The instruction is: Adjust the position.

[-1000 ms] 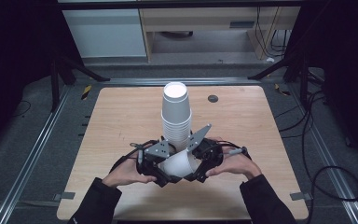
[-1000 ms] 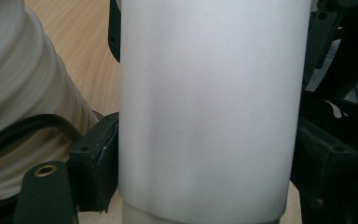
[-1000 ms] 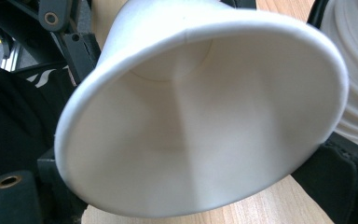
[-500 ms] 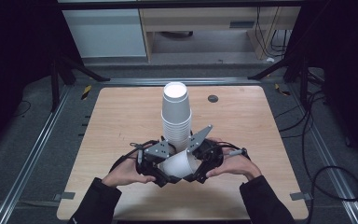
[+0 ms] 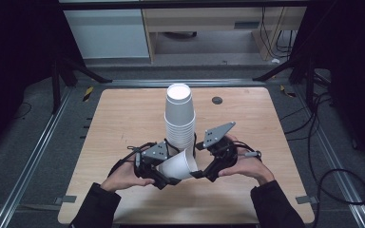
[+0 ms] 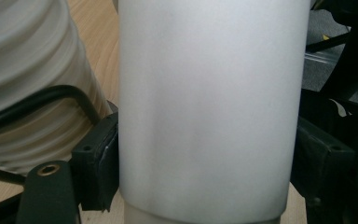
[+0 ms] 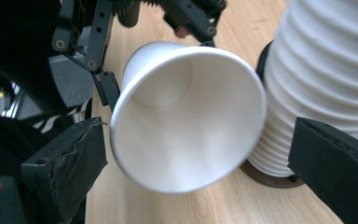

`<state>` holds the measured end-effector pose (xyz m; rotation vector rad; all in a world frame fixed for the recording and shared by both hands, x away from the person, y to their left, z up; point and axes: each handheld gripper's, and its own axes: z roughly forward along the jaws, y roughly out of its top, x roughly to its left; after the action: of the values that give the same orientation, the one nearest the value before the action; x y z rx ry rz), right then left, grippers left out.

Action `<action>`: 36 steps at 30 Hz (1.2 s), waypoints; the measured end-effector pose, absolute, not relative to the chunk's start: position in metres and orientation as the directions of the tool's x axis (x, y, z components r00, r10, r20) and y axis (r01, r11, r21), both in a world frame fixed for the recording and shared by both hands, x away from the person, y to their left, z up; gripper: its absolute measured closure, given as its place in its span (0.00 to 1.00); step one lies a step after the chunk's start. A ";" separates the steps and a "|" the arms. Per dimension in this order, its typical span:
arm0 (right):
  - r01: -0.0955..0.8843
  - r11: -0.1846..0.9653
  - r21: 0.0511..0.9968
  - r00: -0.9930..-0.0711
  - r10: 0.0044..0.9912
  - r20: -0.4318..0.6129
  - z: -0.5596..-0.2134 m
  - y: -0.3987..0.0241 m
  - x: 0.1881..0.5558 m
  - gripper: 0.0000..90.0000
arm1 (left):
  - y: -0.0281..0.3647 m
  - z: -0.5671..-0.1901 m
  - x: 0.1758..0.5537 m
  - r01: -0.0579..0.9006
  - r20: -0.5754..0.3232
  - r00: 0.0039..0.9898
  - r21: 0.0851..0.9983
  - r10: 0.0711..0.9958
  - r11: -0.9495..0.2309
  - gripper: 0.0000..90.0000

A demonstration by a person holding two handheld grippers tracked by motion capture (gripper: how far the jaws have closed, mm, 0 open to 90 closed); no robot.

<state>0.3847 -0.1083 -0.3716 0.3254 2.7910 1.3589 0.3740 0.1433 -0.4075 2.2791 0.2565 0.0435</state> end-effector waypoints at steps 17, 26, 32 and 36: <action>0.246 0.458 0.854 -0.950 0.287 0.120 -0.391 -0.136 0.369 0.04 | 0.159 -0.416 0.362 0.224 -0.090 0.951 0.857 0.294 -0.463 0.23; 0.268 0.410 0.872 -0.943 0.298 0.150 -0.398 -0.140 0.365 0.04 | 0.147 -0.423 0.359 0.211 -0.083 0.951 0.879 0.299 -0.428 0.23; 0.291 0.375 0.880 -0.936 0.302 0.181 -0.401 -0.139 0.364 0.04 | 0.141 -0.427 0.358 0.200 -0.071 0.951 0.884 0.301 -0.423 0.23; 0.306 0.359 0.882 -0.932 0.301 0.201 -0.402 -0.136 0.365 0.04 | 0.140 -0.427 0.356 0.193 -0.069 0.951 0.895 0.301 -0.403 0.23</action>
<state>0.3646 -0.1363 -0.4024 0.5793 2.5940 1.6842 0.3564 0.1402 -0.4271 1.9989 0.3527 0.1229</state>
